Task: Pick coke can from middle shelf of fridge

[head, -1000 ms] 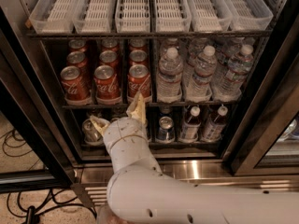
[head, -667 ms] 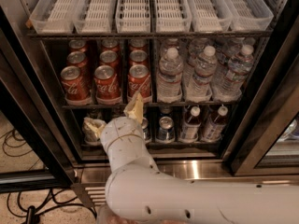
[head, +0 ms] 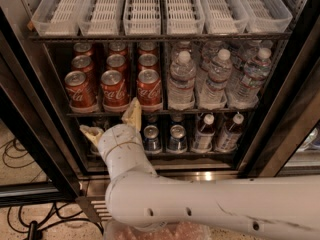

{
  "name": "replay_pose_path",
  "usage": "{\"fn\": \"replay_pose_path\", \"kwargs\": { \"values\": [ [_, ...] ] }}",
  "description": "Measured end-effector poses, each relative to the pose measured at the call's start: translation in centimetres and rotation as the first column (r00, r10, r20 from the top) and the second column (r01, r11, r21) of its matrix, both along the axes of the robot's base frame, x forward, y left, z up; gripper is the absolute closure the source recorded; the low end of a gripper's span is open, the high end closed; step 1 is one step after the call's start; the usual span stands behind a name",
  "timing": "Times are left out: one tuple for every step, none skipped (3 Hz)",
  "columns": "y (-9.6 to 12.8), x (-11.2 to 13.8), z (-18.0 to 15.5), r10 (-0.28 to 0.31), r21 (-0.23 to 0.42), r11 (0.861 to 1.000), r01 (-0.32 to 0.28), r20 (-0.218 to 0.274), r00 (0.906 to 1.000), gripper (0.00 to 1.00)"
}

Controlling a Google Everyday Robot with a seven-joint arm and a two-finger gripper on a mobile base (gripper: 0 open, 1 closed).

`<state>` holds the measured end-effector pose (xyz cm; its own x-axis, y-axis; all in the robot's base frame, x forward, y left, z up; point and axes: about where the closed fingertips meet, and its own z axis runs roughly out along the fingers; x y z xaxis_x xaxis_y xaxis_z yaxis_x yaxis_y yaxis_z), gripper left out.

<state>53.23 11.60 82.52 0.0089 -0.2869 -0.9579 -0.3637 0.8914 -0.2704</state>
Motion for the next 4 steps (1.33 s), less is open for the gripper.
{"fn": "replay_pose_path", "kwargs": {
  "values": [
    [1.2, 0.9, 0.0, 0.009, 0.02, 1.0, -0.009, 0.02, 0.9998, 0.21],
    [1.6, 2.2, 0.9, -0.005, 0.037, 0.999, 0.002, 0.07, 0.9975, 0.22],
    [1.1, 3.3, 2.2, -0.043, 0.052, 0.998, 0.037, 0.126, 0.9911, 0.24],
    [0.5, 3.9, 2.9, -0.074, 0.059, 0.996, 0.066, 0.156, 0.985, 0.29]
  ]
}}
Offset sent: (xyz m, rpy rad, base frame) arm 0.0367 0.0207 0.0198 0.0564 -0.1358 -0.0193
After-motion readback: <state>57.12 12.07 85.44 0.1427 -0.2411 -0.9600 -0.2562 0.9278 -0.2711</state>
